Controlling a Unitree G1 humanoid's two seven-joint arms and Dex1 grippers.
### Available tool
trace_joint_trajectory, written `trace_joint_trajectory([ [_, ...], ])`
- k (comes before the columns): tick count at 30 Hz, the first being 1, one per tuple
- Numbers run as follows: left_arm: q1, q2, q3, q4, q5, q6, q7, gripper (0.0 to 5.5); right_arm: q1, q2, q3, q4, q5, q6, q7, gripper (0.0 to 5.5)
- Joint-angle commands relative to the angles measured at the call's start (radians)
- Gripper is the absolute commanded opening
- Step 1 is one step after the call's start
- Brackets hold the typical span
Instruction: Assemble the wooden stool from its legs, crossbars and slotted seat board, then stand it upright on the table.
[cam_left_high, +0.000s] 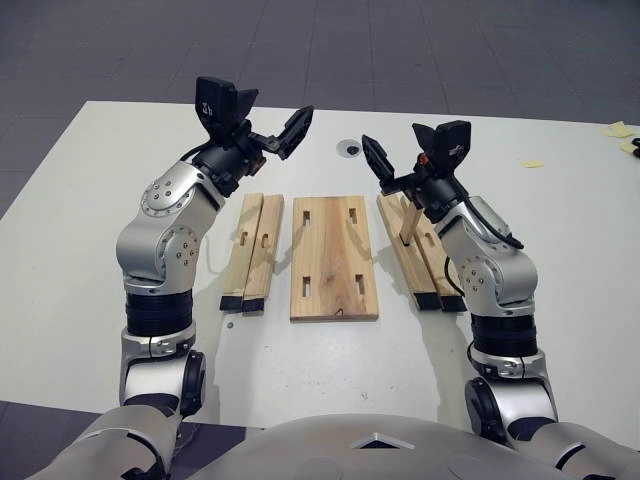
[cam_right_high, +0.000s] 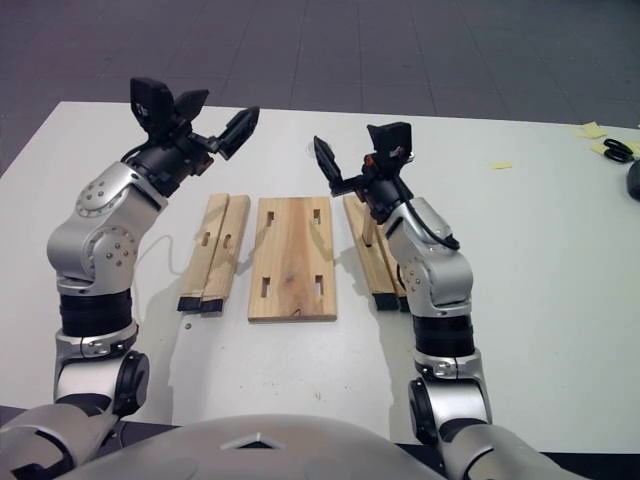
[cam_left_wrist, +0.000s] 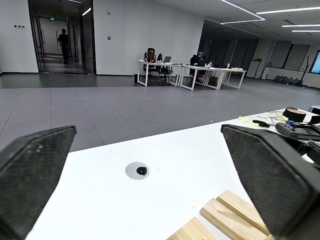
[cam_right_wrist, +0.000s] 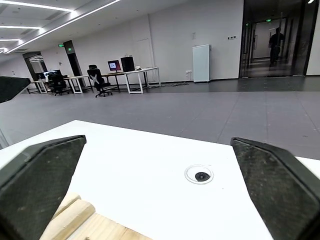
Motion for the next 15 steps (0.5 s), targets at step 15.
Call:
trace_joint_trajectory([
  [15, 0.009, -0.013, -0.014, 0.001, 0.014, -0.01, 0.006, 5.4, -0.2, -0.013, -0.152, -0.086, 0.108, 0.031, -0.02, 5.38],
])
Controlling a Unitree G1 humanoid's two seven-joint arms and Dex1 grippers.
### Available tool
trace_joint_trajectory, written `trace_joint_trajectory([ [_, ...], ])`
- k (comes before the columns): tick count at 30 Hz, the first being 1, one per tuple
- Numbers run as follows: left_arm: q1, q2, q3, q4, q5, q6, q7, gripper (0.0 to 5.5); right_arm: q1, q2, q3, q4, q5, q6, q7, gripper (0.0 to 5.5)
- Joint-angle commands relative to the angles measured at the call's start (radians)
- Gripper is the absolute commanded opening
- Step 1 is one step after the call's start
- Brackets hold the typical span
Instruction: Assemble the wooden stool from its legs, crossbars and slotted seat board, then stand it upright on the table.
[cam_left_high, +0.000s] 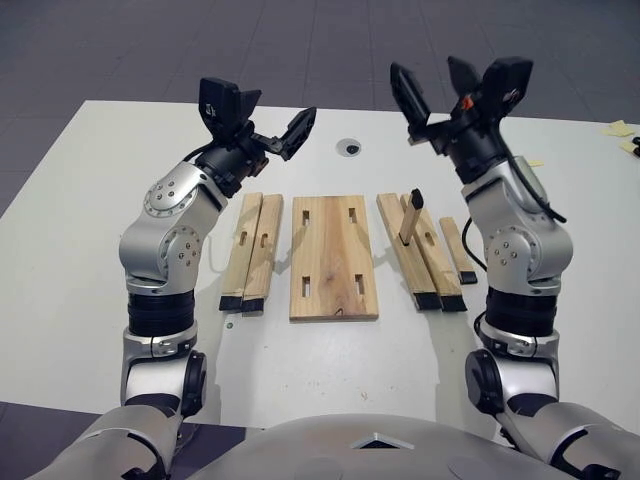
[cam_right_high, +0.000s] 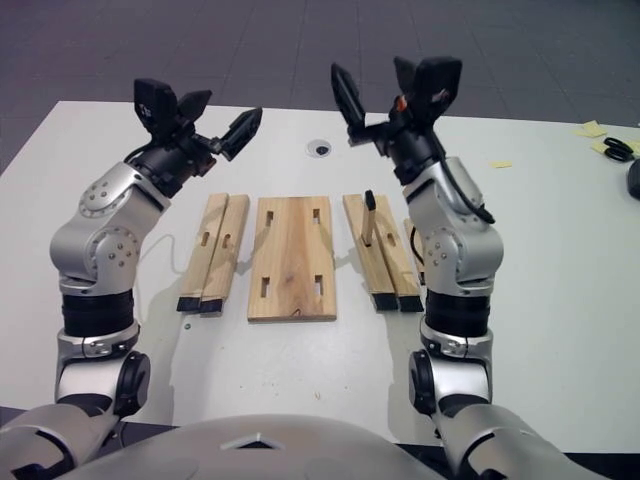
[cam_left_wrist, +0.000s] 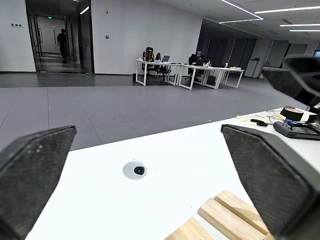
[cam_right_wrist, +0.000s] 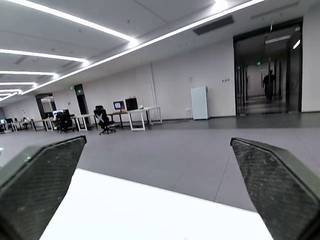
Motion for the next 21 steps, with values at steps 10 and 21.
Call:
trace_joint_trajectory([
  [10, 0.006, -0.004, -0.006, 0.008, 0.017, -0.007, 0.002, 5.4, 0.237, -0.021, 0.165, 0.174, -0.129, 0.008, 0.068, 5.38],
  [21, 0.008, -0.009, -0.009, 0.006, 0.013, -0.006, 0.003, 5.4, 0.13, 0.009, 0.062, 0.097, 0.002, -0.015, 0.084, 5.38],
])
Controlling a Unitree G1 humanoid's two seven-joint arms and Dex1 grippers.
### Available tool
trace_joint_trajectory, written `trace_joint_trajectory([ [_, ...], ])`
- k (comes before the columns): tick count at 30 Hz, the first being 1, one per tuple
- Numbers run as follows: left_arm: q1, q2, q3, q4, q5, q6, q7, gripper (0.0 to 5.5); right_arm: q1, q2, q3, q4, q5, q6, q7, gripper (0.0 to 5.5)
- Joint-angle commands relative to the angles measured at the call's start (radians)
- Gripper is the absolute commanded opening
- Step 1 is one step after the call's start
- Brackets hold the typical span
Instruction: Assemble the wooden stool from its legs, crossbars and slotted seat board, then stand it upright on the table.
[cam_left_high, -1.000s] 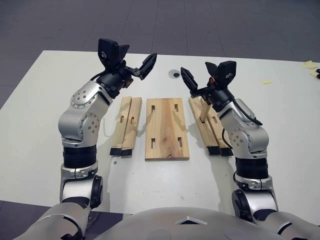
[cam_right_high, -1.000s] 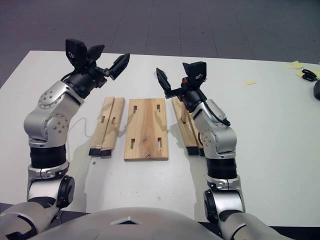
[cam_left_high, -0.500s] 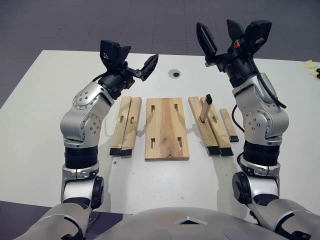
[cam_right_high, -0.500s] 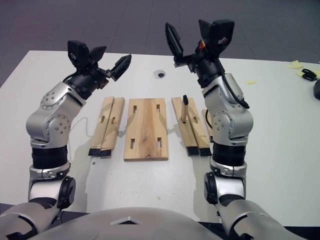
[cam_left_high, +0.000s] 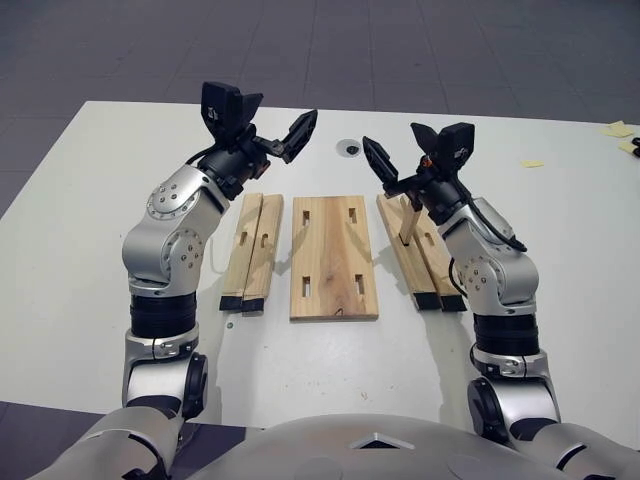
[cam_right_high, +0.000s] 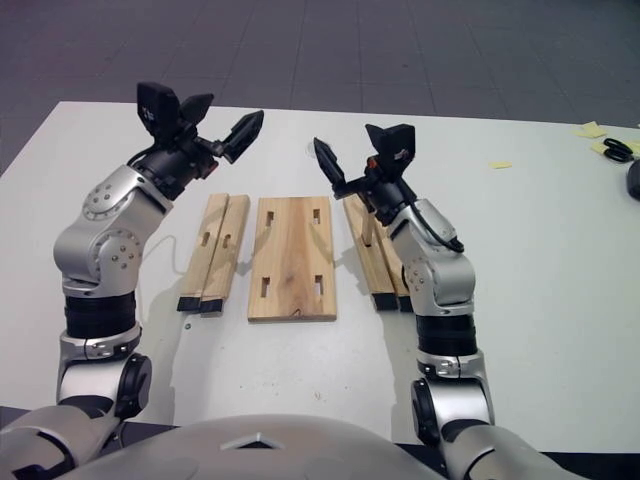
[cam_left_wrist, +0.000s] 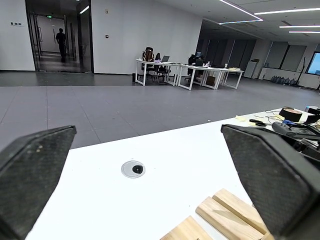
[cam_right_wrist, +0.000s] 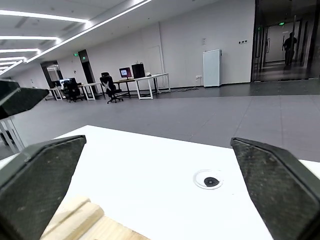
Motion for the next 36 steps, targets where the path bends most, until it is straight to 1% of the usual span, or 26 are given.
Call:
trace_joint_trajectory([
  [1, 0.0, -0.002, -0.003, 0.003, 0.012, 0.001, 0.002, 5.4, -0.065, -0.003, -0.058, -0.033, 0.056, 0.061, -0.023, 5.38],
  [6, 0.005, -0.001, -0.003, 0.0, 0.013, 0.002, 0.001, 5.4, -0.163, -0.029, -0.111, -0.095, 0.092, 0.084, -0.048, 5.38],
  [11, 0.004, -0.002, 0.001, -0.002, 0.009, 0.006, 0.003, 5.4, -0.199, -0.035, -0.115, -0.149, 0.119, 0.107, -0.061, 5.38],
  [12, 0.004, -0.002, 0.001, -0.002, 0.009, 0.007, 0.003, 5.4, -0.174, -0.029, -0.102, -0.147, 0.115, 0.114, -0.061, 5.38],
  [15, 0.004, -0.001, 0.002, -0.001, 0.01, 0.007, 0.003, 5.4, -0.008, -0.021, -0.008, -0.086, 0.066, 0.135, -0.024, 5.38],
  [18, 0.006, -0.004, 0.006, 0.002, 0.01, 0.003, 0.006, 5.4, 0.126, -0.043, 0.081, 0.031, -0.036, 0.075, 0.01, 5.38],
  [20, 0.006, -0.004, 0.016, 0.005, 0.004, 0.004, 0.006, 5.4, 0.152, -0.047, 0.091, 0.066, -0.069, 0.04, 0.011, 5.38],
  [26, 0.004, -0.005, 0.02, 0.01, 0.005, 0.006, 0.002, 5.4, 0.072, -0.016, 0.029, 0.039, -0.012, -0.001, 0.028, 5.38],
  [30, -0.001, -0.006, 0.016, 0.012, 0.006, 0.004, -0.002, 5.4, 0.007, -0.016, -0.023, -0.03, 0.063, 0.019, 0.031, 5.38],
  [36, -0.015, -0.004, 0.02, 0.027, 0.006, -0.001, -0.007, 5.4, -0.141, -0.022, -0.113, -0.145, 0.17, 0.058, -0.017, 5.38],
])
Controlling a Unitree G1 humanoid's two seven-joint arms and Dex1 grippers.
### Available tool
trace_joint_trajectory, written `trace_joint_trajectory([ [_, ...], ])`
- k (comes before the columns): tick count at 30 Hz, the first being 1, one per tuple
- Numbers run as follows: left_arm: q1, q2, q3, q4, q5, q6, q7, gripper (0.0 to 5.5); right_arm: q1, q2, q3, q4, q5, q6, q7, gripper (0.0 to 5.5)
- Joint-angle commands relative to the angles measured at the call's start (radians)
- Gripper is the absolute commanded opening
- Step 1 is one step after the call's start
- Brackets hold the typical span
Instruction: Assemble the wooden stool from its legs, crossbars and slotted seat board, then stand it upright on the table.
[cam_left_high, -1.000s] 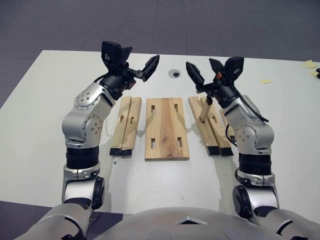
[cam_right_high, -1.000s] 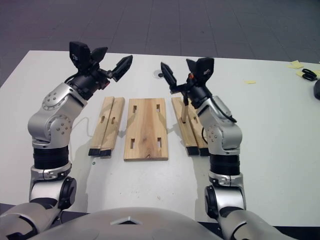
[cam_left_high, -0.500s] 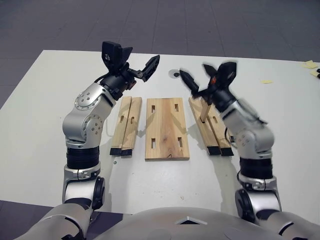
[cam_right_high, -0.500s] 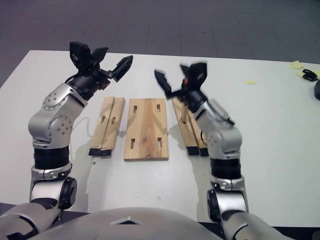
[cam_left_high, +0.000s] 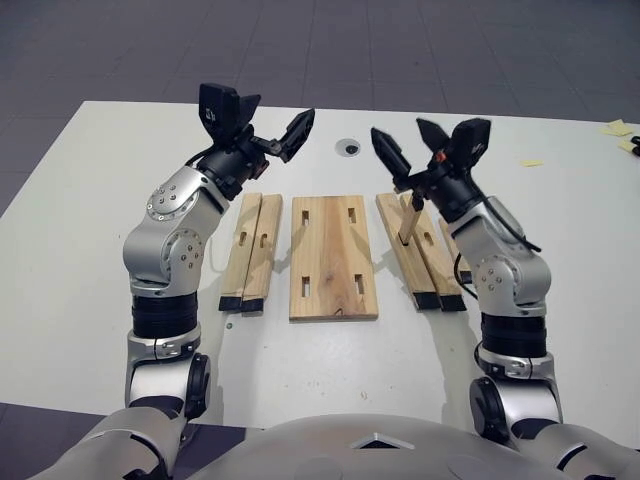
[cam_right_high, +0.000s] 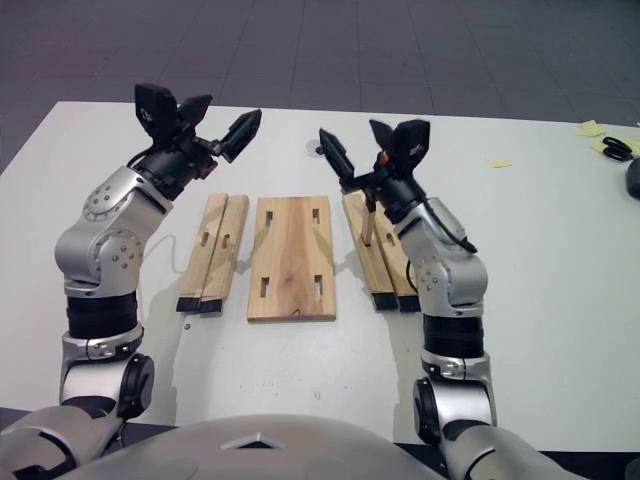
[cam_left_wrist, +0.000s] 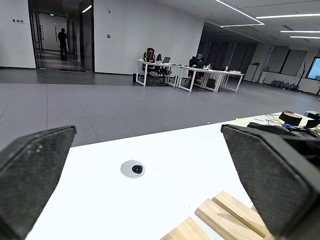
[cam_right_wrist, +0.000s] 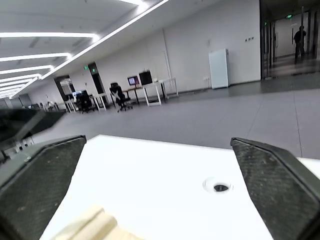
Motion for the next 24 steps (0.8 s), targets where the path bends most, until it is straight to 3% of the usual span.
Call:
trace_joint_trajectory([
  [1, -0.017, 0.009, 0.002, 0.011, 0.009, -0.002, -0.005, 5.4, -0.125, -0.005, -0.055, -0.087, 0.071, 0.027, -0.039, 5.38],
  [5, -0.014, 0.008, 0.002, 0.009, 0.009, -0.005, -0.005, 5.4, -0.168, -0.008, -0.065, -0.133, 0.107, 0.055, -0.068, 5.38],
  [14, -0.012, 0.005, -0.005, 0.023, 0.02, -0.017, -0.003, 5.4, 0.081, -0.015, 0.094, 0.134, -0.083, 0.073, -0.037, 5.38],
  [24, 0.003, 0.005, -0.015, 0.004, 0.011, -0.006, -0.009, 5.4, -0.052, 0.037, -0.063, 0.031, 0.077, 0.07, -0.053, 5.38],
])
